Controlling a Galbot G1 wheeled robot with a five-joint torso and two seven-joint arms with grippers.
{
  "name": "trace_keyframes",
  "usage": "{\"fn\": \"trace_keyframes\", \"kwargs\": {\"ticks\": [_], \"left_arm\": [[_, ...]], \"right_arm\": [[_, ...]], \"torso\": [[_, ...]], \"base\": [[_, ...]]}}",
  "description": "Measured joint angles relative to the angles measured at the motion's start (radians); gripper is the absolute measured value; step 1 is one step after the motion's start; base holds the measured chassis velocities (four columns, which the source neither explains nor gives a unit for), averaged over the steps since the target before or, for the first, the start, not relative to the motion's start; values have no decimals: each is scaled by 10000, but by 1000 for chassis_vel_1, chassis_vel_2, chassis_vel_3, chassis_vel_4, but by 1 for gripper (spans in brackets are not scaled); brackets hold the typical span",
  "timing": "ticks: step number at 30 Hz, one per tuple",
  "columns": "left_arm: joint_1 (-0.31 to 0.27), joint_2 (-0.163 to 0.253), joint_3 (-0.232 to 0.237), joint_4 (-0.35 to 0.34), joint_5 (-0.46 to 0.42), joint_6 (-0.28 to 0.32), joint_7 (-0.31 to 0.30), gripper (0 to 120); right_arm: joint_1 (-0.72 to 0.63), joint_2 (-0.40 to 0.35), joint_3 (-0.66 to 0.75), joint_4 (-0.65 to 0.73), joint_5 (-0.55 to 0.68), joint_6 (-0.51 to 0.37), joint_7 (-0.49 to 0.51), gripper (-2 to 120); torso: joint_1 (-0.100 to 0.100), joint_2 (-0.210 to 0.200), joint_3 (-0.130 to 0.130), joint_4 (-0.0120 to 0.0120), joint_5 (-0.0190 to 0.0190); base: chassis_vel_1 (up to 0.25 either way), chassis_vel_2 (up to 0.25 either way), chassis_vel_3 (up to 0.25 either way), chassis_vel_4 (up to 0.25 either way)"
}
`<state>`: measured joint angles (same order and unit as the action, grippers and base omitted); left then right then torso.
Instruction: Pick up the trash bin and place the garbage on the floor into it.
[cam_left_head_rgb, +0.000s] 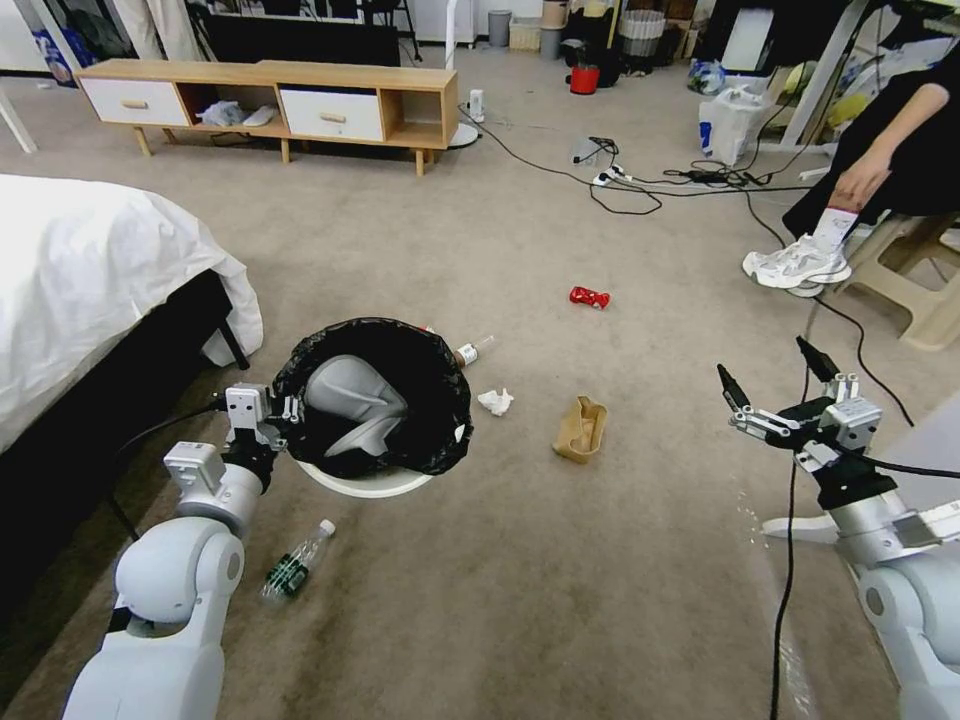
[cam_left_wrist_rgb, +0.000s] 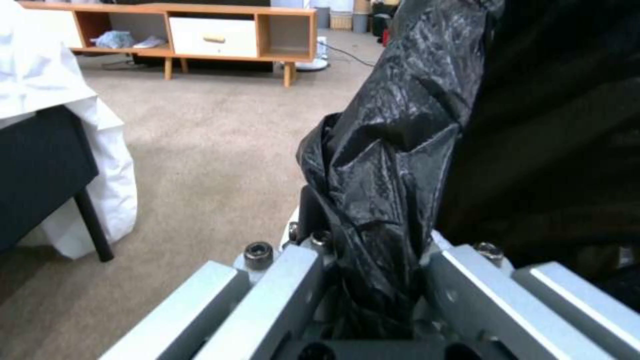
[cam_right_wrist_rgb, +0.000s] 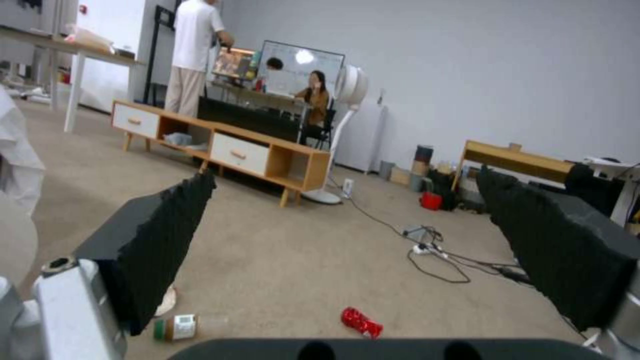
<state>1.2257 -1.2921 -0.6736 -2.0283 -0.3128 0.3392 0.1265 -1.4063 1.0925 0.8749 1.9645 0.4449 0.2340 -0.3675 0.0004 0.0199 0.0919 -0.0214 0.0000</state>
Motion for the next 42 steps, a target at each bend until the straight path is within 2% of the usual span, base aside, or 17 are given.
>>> {"fn": "trace_keyframes", "kwargs": {"ticks": [21,42], "left_arm": [[-60,35,-14,85,-40,1,-46,2],[-123,-26,77,159,-123,148,-34,2]], "right_arm": [[95,104,-128,-108,52,28,70,100],[188,58,-183,-265,74,115,48,100]], "torso": [[1,0,1,0,1],[0,0,0,-1,0]], "base": [[-104,108,109,-99],[-7,7,3,-4]]}}
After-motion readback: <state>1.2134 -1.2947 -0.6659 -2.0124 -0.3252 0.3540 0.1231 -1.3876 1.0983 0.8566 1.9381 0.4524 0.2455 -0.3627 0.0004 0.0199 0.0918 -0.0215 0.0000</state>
